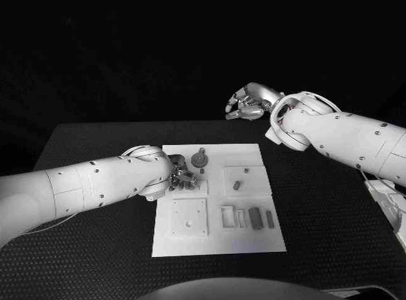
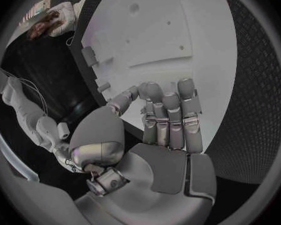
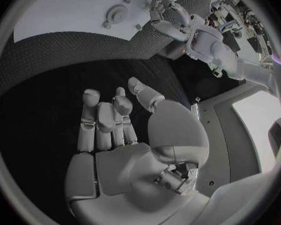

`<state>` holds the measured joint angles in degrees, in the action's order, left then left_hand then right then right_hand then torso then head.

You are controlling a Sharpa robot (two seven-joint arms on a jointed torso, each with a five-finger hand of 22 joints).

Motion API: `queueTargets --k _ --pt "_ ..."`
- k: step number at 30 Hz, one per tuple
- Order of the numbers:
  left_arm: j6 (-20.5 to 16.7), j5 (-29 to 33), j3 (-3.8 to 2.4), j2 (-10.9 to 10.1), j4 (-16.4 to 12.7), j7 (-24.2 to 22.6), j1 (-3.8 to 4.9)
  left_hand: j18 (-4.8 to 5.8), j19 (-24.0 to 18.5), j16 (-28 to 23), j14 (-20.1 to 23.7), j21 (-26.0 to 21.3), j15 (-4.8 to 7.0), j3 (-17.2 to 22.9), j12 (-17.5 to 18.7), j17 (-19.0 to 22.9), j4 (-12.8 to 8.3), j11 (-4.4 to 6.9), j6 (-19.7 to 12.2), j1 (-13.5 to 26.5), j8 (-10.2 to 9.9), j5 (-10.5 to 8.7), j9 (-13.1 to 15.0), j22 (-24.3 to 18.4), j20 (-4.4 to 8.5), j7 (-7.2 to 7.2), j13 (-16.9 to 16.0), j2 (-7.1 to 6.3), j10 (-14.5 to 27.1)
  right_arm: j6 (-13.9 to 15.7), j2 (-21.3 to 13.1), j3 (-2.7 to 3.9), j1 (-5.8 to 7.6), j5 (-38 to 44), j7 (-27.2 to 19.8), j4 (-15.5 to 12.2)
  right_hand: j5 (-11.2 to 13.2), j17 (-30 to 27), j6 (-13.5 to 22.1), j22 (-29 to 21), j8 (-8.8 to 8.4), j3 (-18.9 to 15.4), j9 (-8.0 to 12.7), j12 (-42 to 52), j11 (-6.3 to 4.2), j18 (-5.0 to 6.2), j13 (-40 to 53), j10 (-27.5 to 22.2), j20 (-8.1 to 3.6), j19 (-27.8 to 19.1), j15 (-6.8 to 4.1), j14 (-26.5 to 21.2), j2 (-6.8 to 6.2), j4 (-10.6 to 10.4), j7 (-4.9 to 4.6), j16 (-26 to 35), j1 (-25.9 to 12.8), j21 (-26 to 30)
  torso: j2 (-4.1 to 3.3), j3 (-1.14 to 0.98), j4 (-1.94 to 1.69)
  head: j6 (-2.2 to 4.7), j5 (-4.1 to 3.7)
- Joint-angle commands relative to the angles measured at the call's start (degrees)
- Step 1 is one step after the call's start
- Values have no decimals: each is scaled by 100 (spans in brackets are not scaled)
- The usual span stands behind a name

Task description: Assemble the parts on the task board

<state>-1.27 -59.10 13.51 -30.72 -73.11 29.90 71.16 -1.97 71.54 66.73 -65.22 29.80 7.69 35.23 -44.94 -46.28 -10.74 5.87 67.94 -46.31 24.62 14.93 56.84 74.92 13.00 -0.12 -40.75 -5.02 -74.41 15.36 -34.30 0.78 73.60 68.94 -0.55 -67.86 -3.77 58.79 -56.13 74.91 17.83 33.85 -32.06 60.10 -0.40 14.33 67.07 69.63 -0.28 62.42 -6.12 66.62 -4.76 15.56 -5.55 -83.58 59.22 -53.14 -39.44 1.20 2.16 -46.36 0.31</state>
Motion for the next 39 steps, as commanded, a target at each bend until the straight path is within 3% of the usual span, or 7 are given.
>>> queueTargets --k 1,5,10,39 --pt "97 79 8 -3 10 -35 -11 -71 -55 27 29 26 -24 41 -32 17 -138 -27 -48 -125 42 176 -33 120 -5 0 11 213 13 -72 1 4 -4 -18 -54 0 -12 6 -6 77 -35 11 -9 -20 19 67 0 -38 -10 18 1 -29 1 -9 -58 16 -40 24 -1 0 0 0 5" --pt "112 84 8 -6 11 -30 -11 -68 -59 37 33 34 -28 84 -40 36 -276 -29 -58 -204 77 350 -69 118 -9 2 20 379 14 -74 -6 3 -5 -18 -54 -16 -12 7 -6 78 -35 11 -10 -21 20 67 0 -39 -10 18 1 -29 2 -9 -58 15 -40 24 -3 0 0 -2 8" --pt "103 84 8 -4 26 -17 -11 -68 -57 44 32 41 -30 103 -45 44 -336 -29 -62 -243 95 410 -87 118 -10 2 25 445 12 -78 5 3 -8 -18 -57 -12 -12 6 -6 78 -36 11 -12 -21 20 67 1 -40 -10 18 2 -31 3 -9 -59 16 -41 25 -2 -3 2 -7 13" --pt "164 74 8 0 48 56 -11 -65 -57 68 25 60 -35 111 -59 63 -459 -27 -70 -248 142 435 -128 120 -14 1 36 637 4 -97 -4 3 -11 -18 -66 -19 -12 8 -5 80 -41 9 -23 -20 21 67 4 -45 -8 17 3 -36 4 -5 -60 15 -44 27 0 0 1 -30 10"
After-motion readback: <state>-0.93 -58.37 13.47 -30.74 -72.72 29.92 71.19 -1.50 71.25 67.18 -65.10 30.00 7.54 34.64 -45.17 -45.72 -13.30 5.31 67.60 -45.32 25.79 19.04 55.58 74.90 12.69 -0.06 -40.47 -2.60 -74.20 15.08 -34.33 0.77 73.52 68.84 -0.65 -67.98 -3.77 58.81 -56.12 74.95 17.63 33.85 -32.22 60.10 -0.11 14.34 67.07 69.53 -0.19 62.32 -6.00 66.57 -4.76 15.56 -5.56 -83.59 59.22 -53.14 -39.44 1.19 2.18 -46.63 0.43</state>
